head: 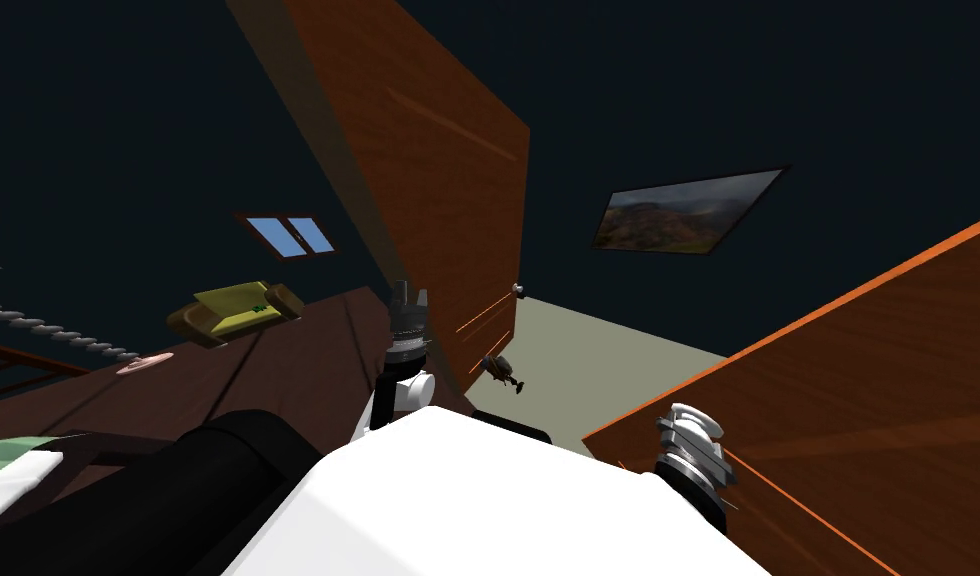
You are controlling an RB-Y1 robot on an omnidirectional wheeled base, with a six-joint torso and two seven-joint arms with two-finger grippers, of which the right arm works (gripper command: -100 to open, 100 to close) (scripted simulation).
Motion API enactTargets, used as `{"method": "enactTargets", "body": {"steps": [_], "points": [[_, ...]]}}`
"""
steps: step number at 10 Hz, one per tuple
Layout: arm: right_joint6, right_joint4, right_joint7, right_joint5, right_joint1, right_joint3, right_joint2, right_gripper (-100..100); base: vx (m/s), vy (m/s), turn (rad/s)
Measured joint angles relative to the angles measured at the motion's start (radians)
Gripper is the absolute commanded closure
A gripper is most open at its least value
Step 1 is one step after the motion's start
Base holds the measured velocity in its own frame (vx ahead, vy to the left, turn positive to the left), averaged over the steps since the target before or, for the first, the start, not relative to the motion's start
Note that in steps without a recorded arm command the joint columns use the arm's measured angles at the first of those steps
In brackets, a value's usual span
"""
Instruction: Push the door open
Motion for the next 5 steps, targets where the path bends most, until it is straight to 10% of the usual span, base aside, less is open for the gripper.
{"method": "enactTargets", "body": {"steps": [5], "points": [[0.004, 0.063, 0.013, -0.051, -0.025, -0.046, 0.009, 100, 0.140, -0.054, 0.000]]}}
